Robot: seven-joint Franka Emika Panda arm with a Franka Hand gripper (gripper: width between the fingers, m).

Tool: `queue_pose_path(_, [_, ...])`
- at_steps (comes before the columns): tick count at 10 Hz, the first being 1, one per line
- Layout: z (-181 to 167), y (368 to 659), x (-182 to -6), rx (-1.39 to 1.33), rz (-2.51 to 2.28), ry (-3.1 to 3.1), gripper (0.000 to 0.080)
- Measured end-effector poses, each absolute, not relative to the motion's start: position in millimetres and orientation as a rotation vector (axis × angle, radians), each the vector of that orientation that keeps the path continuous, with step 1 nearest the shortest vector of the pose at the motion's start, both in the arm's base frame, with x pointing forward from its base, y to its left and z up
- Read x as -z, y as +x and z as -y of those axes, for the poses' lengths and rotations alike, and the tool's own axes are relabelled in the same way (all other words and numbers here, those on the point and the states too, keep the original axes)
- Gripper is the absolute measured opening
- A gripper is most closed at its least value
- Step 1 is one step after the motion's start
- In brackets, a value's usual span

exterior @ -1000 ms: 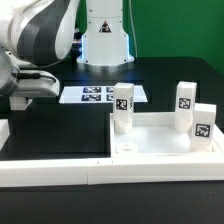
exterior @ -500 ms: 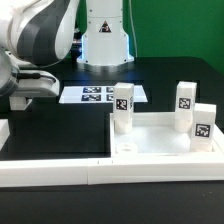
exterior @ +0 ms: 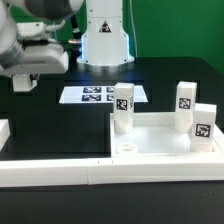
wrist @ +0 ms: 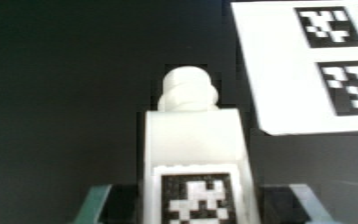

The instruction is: Assemble square table

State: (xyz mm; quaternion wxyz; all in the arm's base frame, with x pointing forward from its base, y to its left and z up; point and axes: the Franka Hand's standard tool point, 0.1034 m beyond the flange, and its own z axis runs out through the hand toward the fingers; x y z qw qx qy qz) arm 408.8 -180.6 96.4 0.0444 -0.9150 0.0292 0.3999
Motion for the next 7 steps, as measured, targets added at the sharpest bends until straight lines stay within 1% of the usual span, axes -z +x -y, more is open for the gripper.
queue_pose_path(1, [176, 420, -115.4, -1.189, -0.069, -2.807, 0.0287])
queue_pose_path(2, [177, 435, -125.8, -1.038, -0.046, -2.88, 0.0287])
queue_pose_path(4, [179, 431, -119.4, -0.834, -0.048, -2.952, 0.0287])
queue_pose_path(5, [178, 437, -119.9, -0.735, -0.048, -2.991, 0.0287])
queue_pose_path(6, [171, 445, -121.4, -0.673, -0.04, -3.018, 0.0287])
queue_pose_path(7, [157, 464, -131.7, -0.584, -0.067, -3.042, 0.0287])
